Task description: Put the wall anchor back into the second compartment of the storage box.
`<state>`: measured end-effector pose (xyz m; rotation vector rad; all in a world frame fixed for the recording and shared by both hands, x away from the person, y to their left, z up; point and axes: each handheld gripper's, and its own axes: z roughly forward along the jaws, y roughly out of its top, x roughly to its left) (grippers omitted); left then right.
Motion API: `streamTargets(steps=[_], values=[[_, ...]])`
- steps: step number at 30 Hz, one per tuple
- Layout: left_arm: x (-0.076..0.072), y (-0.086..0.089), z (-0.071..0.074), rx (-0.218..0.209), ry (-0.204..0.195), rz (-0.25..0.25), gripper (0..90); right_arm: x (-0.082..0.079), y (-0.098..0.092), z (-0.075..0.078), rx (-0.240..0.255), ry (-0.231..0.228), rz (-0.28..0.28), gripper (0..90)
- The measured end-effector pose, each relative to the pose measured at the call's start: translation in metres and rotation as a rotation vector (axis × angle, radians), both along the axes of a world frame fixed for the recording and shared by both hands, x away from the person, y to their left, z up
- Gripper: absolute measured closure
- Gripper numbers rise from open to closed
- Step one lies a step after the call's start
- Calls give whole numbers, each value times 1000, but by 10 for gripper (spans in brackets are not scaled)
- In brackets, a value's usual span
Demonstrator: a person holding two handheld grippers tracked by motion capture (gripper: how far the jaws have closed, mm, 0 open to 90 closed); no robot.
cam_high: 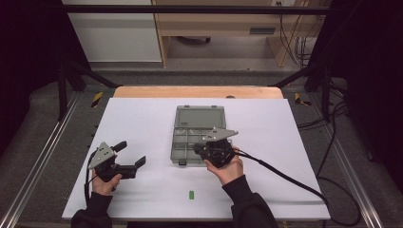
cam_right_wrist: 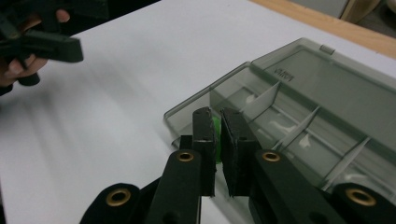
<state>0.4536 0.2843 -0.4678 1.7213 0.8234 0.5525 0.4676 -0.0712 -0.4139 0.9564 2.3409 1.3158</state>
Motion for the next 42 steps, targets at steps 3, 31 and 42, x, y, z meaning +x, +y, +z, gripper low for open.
streamTargets(steps=[3, 31, 42], values=[[0, 0, 0, -1, 1, -1, 12, 10, 1, 5, 12, -11, -16, 848], [1, 0, -1, 1, 2, -3, 13, 88, 22, -21, -55, 50, -124, 848], [1, 0, -1, 2, 2, -1, 14, 97, 28, -45, -119, 114, -130, 848]])
